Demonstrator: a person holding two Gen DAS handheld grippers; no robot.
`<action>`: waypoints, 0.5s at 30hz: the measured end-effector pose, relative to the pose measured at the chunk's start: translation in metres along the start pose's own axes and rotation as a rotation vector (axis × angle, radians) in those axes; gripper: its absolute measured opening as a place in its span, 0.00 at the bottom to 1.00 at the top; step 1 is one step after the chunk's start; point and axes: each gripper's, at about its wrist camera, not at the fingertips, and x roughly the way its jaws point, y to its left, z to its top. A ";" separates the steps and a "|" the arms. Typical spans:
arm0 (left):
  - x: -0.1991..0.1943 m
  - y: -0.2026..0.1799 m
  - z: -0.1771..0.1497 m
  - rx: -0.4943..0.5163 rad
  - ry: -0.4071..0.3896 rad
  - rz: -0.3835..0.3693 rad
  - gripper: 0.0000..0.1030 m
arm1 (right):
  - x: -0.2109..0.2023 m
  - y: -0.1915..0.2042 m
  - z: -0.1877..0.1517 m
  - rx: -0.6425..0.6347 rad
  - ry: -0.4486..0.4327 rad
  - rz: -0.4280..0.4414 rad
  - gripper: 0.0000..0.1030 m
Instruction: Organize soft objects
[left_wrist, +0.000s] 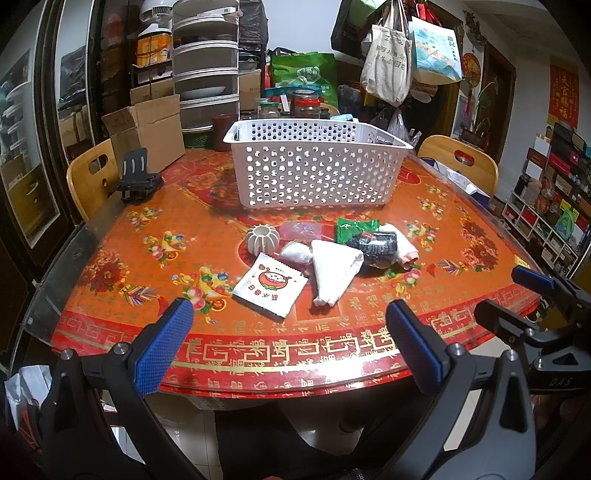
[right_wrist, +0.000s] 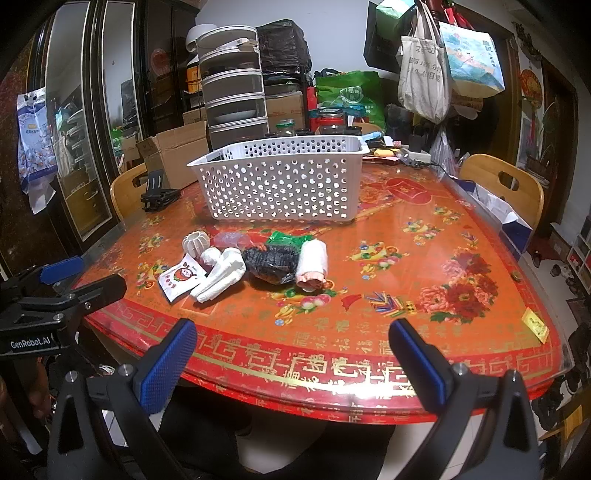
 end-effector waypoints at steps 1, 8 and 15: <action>0.001 0.000 0.000 -0.001 0.001 -0.002 1.00 | 0.001 0.000 0.000 0.000 0.002 0.001 1.00; 0.006 0.010 -0.002 -0.024 0.006 -0.042 1.00 | 0.008 0.002 -0.001 0.009 0.018 0.011 1.00; 0.041 0.027 -0.007 -0.027 0.020 -0.067 1.00 | 0.036 -0.003 -0.005 -0.005 -0.034 0.010 1.00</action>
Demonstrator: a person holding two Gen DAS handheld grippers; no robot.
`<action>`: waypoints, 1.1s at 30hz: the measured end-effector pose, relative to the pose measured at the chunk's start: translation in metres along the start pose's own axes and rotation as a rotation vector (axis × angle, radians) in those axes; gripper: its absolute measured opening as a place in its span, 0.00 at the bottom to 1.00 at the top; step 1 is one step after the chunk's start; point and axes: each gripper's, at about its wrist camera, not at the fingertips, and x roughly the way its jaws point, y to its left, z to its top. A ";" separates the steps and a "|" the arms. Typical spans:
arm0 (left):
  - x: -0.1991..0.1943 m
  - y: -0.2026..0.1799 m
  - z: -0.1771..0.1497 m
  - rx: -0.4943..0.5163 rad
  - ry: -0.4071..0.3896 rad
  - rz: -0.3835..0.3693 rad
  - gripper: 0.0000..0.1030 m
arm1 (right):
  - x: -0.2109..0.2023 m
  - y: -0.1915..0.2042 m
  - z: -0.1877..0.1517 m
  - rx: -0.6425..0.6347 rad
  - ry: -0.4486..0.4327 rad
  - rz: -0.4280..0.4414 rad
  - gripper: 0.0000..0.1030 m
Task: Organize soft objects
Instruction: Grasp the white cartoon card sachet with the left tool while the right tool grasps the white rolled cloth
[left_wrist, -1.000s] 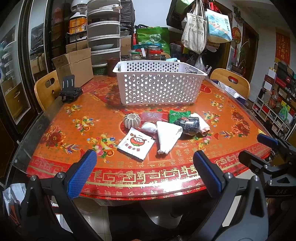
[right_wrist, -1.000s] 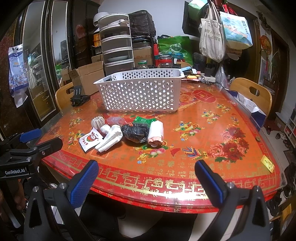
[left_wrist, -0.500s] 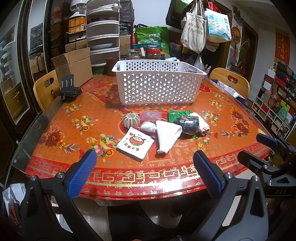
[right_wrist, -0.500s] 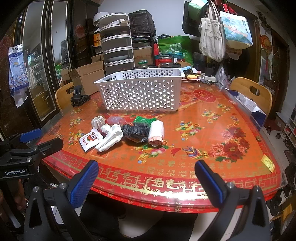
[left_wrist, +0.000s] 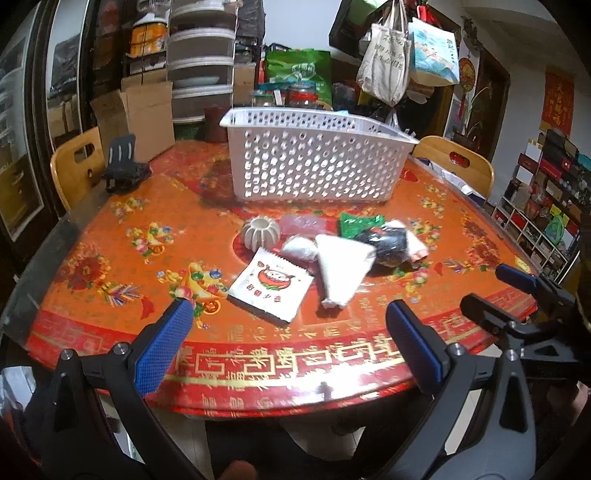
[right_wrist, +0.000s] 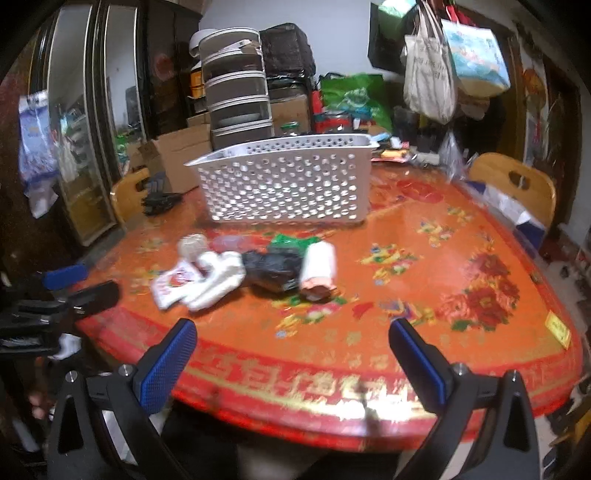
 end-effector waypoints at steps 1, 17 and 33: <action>0.010 0.004 -0.001 -0.003 0.015 0.003 1.00 | 0.008 0.000 -0.001 -0.007 0.018 -0.001 1.00; 0.085 0.041 -0.002 0.006 0.119 -0.027 1.00 | 0.082 -0.032 0.016 0.051 0.149 -0.002 0.88; 0.106 0.025 0.008 0.093 0.091 -0.031 0.85 | 0.110 -0.023 0.034 -0.018 0.202 -0.016 0.56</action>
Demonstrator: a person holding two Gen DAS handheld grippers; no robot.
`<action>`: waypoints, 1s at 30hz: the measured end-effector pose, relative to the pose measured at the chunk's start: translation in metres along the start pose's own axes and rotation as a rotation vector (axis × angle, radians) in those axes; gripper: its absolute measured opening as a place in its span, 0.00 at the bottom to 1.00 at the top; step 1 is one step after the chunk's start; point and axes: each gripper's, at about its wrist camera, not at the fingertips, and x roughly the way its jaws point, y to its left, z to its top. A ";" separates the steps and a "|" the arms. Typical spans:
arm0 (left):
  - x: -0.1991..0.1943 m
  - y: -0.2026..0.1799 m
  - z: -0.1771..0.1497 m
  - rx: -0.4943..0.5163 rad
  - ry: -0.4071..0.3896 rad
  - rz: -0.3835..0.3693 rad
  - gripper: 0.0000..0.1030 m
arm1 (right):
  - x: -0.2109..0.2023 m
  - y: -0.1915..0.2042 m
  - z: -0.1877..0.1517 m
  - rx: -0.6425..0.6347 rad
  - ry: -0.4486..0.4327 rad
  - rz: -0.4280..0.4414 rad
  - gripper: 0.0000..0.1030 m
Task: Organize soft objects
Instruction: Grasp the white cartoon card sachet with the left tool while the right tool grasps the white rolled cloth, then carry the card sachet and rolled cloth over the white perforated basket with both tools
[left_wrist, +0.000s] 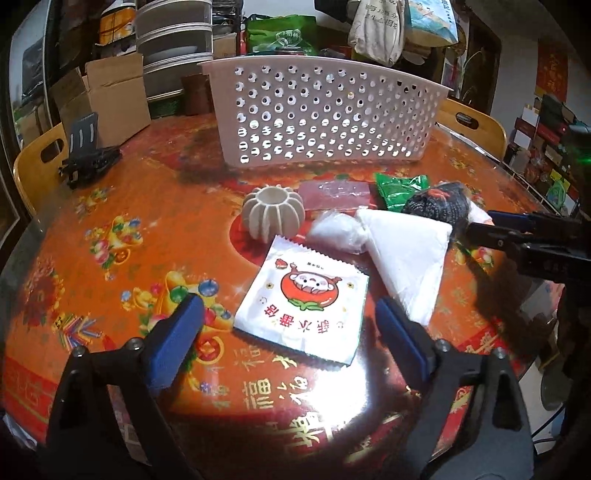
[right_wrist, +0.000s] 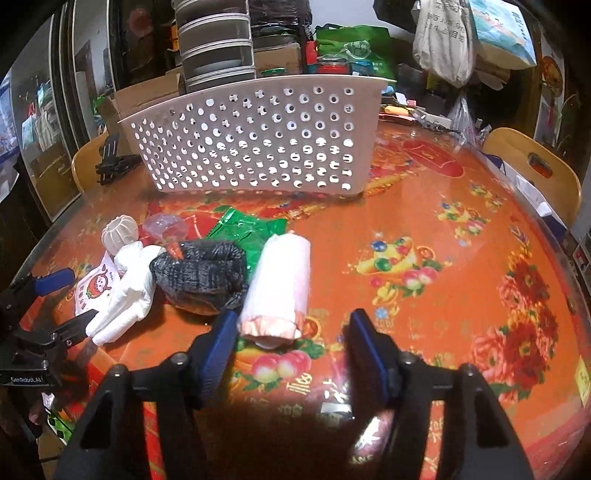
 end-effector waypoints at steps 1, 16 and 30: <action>-0.001 -0.001 -0.001 0.002 -0.005 -0.002 0.79 | 0.001 0.001 0.002 -0.007 0.003 -0.001 0.54; -0.007 -0.015 -0.003 0.048 -0.043 -0.049 0.37 | 0.005 0.008 0.005 -0.037 0.009 0.010 0.32; -0.028 -0.008 -0.001 0.025 -0.083 -0.030 0.16 | -0.015 -0.011 0.003 -0.001 -0.050 0.013 0.31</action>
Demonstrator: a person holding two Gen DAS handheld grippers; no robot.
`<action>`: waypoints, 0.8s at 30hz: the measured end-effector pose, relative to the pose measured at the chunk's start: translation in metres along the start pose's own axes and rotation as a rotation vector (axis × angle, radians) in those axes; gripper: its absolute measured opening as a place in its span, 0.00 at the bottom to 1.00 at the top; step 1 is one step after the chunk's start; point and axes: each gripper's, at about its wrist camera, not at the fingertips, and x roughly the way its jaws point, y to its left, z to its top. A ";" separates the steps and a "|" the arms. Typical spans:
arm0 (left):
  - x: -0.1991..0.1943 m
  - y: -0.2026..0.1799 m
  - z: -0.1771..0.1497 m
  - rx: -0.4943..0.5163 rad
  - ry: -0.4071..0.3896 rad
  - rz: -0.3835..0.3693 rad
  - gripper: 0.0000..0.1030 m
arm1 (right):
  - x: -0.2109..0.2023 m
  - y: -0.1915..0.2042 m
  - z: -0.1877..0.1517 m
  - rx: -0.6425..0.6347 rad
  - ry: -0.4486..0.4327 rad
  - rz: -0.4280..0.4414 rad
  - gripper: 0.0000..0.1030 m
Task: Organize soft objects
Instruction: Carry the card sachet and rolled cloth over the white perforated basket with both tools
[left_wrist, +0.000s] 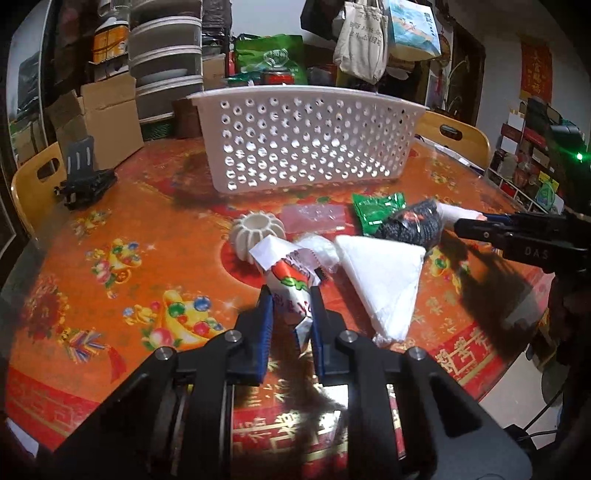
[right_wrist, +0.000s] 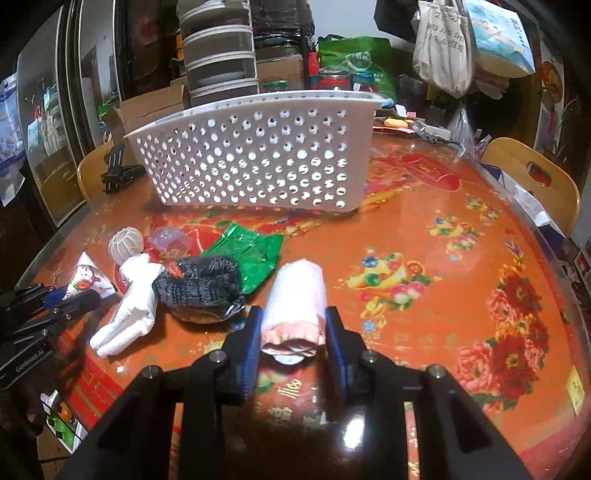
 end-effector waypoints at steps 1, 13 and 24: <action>-0.002 0.002 0.001 -0.004 -0.003 0.003 0.16 | -0.001 -0.001 0.000 0.002 -0.004 0.001 0.31; -0.020 0.017 0.019 -0.026 -0.041 0.027 0.16 | -0.019 -0.006 0.005 0.002 -0.049 0.002 0.30; -0.034 0.024 0.056 -0.024 -0.083 0.026 0.16 | -0.039 -0.006 0.024 -0.013 -0.104 0.014 0.30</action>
